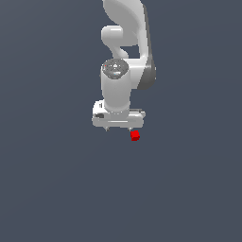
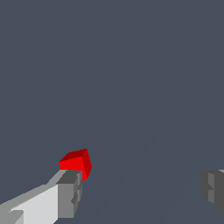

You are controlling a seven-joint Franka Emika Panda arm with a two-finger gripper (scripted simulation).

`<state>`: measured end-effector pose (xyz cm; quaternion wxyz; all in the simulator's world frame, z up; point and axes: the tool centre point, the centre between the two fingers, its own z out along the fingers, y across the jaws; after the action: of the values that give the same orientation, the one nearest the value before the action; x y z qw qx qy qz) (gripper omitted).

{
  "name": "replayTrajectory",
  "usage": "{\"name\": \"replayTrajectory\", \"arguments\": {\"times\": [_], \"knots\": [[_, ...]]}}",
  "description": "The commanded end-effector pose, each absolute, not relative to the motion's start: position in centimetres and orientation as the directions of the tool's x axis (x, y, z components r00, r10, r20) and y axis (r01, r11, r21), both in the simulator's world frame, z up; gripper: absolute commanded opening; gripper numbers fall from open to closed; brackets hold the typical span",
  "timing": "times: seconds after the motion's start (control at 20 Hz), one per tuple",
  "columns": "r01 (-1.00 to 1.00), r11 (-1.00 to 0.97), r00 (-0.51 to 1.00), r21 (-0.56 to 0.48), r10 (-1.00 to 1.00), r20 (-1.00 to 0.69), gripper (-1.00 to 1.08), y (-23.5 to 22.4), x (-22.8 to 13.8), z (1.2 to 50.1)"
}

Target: Pick up the red cube and move it to a goal position.

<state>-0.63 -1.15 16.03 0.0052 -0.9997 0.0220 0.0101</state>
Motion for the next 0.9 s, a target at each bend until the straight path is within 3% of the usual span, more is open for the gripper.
{"name": "replayTrajectory", "arguments": {"times": [0.0, 0.45, 0.85], "knots": [[-0.044, -0.999, 0.999, -0.01, -0.044, -0.021, 1.0, -1.2, -0.6, 16.0], [-0.007, -1.0, 1.0, -0.01, -0.006, -0.017, 1.0, 0.3, -1.3, 14.0], [0.09, -0.996, 0.996, -0.008, 0.09, -0.009, 1.0, 3.8, -3.3, 8.8]]}}
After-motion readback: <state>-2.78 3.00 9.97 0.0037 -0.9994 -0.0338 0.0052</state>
